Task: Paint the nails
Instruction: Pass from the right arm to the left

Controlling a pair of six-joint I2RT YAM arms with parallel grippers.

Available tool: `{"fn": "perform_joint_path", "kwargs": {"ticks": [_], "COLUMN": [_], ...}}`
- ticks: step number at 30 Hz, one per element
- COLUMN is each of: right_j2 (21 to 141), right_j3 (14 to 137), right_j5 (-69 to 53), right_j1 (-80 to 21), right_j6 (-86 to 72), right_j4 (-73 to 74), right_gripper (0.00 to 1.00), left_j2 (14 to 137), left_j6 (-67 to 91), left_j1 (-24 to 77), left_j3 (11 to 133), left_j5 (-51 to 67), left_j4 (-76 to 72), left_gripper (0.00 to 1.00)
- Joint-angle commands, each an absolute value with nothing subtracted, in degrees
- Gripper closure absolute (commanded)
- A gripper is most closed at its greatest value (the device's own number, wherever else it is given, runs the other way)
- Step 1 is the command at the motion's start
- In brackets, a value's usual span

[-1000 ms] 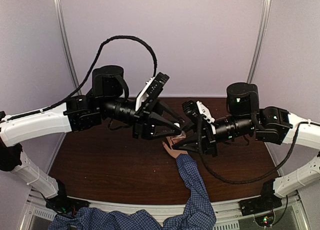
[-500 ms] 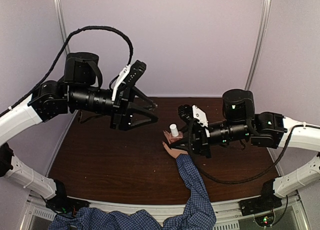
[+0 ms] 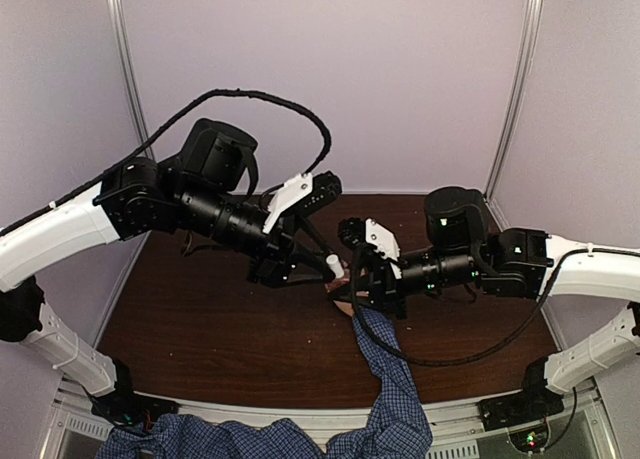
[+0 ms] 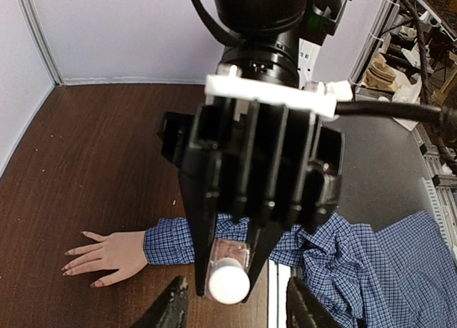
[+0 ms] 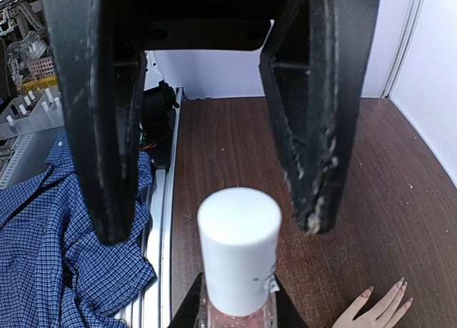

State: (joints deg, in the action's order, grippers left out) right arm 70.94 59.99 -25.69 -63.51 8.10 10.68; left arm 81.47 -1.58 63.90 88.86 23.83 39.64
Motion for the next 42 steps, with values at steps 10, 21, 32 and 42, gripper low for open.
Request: {"fn": "perform_joint_path", "kwargs": {"ticks": [10,21,32,42], "right_j2": [72.1,71.8,70.4,66.9], "right_j3": [59.9,59.7,58.1,53.2], "right_j5": [-26.7,-26.0,-24.5,-21.4], "right_j1": [-63.3,-63.3,-63.0,-61.8], "right_j6": [7.5,7.0,5.9,4.5], "right_j4": [7.4,6.9,6.2,4.7], "right_gripper": [1.0,1.0,0.61,0.17], "left_j2": [83.2,82.8,80.0,79.1], "left_j6": [-3.4,-3.0,-0.9,4.5], "left_j1": [64.9,64.8,62.4,55.0], "left_j3": [91.1,89.8,87.8,86.2], "left_j5": [21.2,19.6,17.0,11.8], "left_j4": [39.5,39.1,37.9,37.7], "left_gripper": [0.72,0.98,1.0,1.0]}}
